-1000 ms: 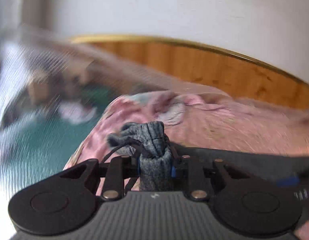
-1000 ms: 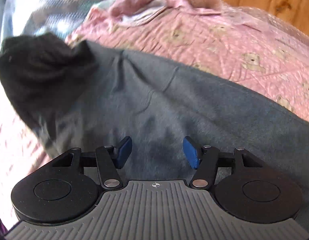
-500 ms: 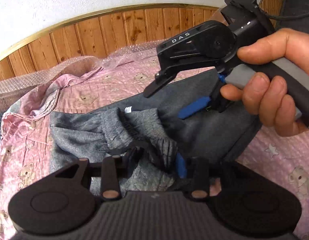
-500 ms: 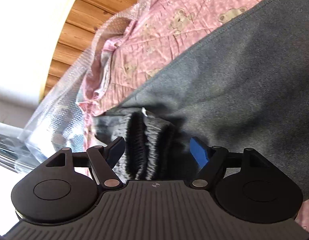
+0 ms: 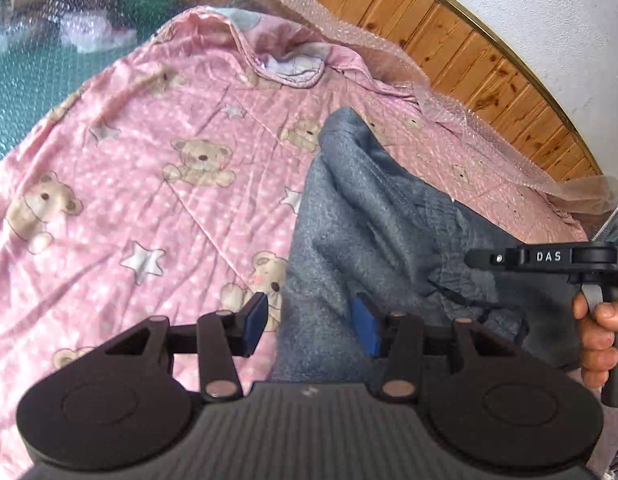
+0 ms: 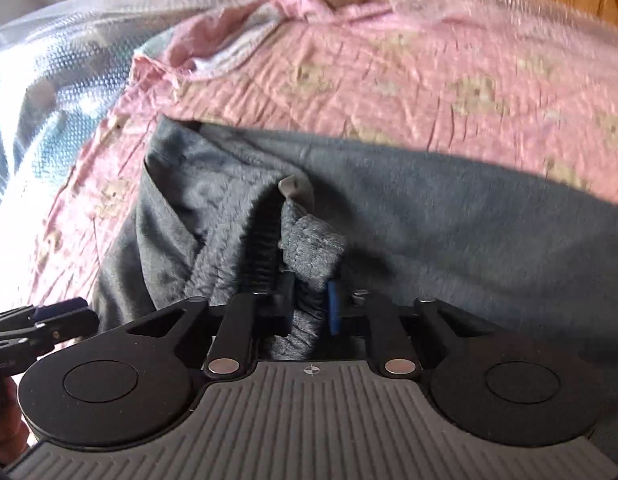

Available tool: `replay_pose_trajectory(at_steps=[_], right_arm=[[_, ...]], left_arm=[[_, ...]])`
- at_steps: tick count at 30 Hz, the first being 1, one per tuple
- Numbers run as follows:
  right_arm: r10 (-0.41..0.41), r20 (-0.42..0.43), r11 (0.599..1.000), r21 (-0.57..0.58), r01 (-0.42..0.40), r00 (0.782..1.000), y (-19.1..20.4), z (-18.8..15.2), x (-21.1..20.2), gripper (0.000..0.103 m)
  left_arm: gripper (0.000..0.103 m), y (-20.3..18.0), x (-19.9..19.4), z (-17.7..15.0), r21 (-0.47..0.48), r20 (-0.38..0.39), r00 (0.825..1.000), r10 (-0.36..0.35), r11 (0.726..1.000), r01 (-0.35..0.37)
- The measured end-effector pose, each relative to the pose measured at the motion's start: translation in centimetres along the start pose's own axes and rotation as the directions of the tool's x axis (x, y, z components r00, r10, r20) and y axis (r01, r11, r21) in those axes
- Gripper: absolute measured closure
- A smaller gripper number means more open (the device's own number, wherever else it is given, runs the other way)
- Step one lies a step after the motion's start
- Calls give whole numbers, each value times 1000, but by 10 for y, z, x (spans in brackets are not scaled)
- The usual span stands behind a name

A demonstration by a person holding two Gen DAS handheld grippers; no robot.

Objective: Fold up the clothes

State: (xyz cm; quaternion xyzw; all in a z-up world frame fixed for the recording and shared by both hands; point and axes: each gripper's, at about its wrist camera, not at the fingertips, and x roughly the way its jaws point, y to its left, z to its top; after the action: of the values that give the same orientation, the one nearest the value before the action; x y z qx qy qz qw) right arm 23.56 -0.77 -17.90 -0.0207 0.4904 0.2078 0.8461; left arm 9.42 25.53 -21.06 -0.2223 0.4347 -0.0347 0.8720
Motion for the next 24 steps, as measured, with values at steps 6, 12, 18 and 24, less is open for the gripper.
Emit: replay_pose_trajectory(at_steps=[6,12,18,24], right_arm=[[-97,-56,992,-80,93,994,-22,1,8,80],[-146,158,981,-106,164,976,13,48,-32,46],[47,60,917,-398,-19,997,118,96,39,26],[24,-111,917,-394,-67,993,120,115,91,96]], left_arm=[[54,0,11,-9,-45,-21,999,-36,998,35],[54,24,9,-8,-203,-27,997,-67,977,60],[67,13,12,-6,-162,-58,996,-69,985,58],[88,1,-1,-6,-102,-65,996,-58,993,51]])
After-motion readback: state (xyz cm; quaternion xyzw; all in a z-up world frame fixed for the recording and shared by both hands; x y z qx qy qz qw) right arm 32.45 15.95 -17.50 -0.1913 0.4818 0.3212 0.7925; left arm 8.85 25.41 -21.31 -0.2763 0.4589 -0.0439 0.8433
